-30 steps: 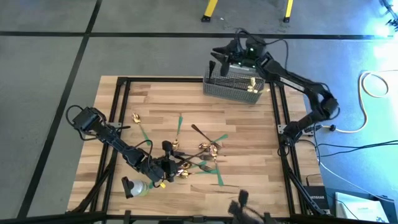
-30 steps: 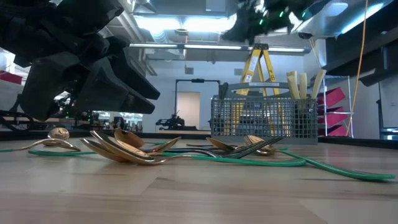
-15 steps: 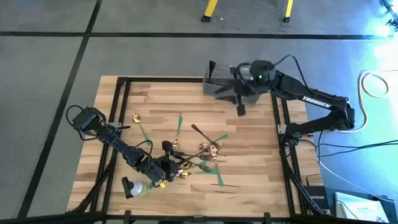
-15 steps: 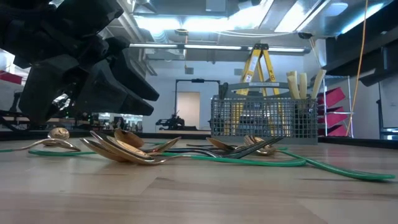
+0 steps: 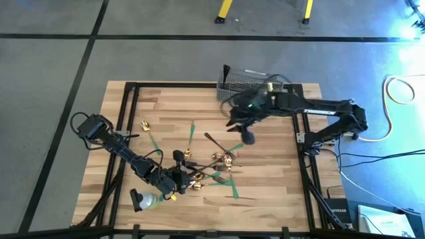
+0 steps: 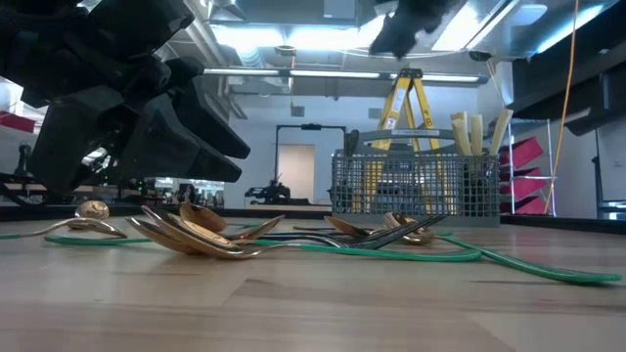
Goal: Sort silverware
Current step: Put the black fork into the gray organizer
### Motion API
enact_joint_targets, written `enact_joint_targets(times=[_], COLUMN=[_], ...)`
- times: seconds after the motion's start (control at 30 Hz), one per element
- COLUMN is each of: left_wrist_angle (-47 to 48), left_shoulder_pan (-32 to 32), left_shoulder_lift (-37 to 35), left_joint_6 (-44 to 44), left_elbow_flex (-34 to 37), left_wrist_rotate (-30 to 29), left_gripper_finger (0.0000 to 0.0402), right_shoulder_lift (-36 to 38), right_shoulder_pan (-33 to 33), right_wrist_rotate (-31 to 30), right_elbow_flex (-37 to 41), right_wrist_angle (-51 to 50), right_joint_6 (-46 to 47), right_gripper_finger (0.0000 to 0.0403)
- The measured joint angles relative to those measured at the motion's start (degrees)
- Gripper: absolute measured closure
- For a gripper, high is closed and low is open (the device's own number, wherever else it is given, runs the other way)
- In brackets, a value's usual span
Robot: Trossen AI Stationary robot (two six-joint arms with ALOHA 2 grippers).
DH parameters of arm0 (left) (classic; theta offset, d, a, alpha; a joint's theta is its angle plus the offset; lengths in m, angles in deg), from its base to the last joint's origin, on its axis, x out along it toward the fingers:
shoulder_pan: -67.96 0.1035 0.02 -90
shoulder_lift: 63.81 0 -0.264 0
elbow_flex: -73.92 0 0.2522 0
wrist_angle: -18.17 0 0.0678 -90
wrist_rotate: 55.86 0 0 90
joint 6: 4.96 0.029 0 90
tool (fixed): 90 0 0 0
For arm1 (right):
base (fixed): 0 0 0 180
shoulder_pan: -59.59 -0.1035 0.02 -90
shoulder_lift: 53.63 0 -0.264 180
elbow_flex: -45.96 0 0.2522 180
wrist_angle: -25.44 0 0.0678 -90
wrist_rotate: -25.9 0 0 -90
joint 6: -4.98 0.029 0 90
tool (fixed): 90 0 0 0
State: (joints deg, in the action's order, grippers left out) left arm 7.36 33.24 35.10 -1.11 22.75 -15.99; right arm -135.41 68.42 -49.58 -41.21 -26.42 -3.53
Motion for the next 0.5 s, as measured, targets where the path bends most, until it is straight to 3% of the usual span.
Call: enact_joint_targets(times=[0.1, 0.23, 0.5], left_wrist_angle=[0.0, 0.0, 0.0], left_shoulder_pan=[0.0, 0.0, 0.0], left_shoulder_lift=[0.0, 0.0, 0.0], left_joint_6=[0.0, 0.0, 0.0], left_elbow_flex=[0.0, 0.0, 0.0], left_wrist_rotate=[0.0, 0.0, 0.0], left_gripper_finger=[0.0210, 0.0210, 0.0210], right_shoulder_lift=[-4.7, -11.2, -19.2], right_shoulder_pan=[-0.7, -0.6, -0.6], right_wrist_rotate=[-4.0, -2.9, -3.6], right_elbow_flex=[0.0, 0.0, 0.0], right_wrist_angle=[-4.0, -10.1, 0.7], right_joint_6=[2.4, -0.9, 2.1], right_gripper_finger=[0.0315, 0.0315, 0.0315])
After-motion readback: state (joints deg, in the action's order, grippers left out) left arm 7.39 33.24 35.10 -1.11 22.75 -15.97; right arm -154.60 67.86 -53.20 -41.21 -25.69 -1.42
